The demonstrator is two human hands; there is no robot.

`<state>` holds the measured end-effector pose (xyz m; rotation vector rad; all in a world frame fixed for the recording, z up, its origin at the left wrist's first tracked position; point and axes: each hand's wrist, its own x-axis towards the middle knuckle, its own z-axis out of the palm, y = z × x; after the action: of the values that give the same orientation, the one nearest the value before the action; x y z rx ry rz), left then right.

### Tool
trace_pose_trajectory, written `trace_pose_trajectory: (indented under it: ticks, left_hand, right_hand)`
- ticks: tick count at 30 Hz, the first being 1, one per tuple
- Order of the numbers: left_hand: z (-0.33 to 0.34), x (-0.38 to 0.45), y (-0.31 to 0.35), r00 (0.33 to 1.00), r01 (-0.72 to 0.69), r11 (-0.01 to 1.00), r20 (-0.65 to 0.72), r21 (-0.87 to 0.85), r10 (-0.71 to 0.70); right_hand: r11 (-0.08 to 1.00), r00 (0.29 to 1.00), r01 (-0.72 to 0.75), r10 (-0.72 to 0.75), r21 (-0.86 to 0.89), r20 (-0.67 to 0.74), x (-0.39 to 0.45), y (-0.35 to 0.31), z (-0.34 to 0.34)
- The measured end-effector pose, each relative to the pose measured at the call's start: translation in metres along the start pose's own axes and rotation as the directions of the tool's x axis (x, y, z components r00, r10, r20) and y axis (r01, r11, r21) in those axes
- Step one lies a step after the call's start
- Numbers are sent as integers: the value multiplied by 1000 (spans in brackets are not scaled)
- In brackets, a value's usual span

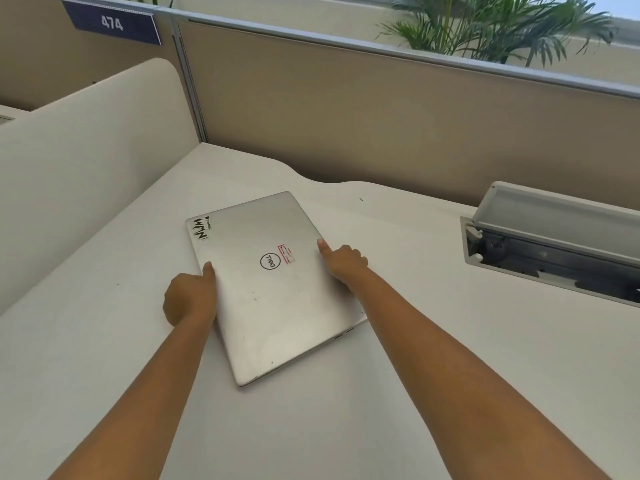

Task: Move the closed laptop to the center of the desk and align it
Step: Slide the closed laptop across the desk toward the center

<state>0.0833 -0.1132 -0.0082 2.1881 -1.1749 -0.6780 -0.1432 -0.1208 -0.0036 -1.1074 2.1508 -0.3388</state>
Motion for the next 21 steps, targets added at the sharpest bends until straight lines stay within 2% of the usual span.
trace_pose_trajectory:
  ticks: [5,10,14,21]
  left_hand:
    - [-1,8,-6,993,-77,995,90,68,71]
    - [-7,4,-7,982,-121,991,154,65,110]
    - [-8,-3,-16,976,-121,993,185,4,118]
    - [-8,-36,-31,963,-34,982,255,-185,81]
  right_hand:
    - [993,997,-31,23,114,77,5,3,-7]
    - [986,996,-18,3,164,91,5,9,-9]
    - [988,995,-25,10,154,97,0,20,-10]
    - [961,987,-29,-16,275,162,-22,41,-24]
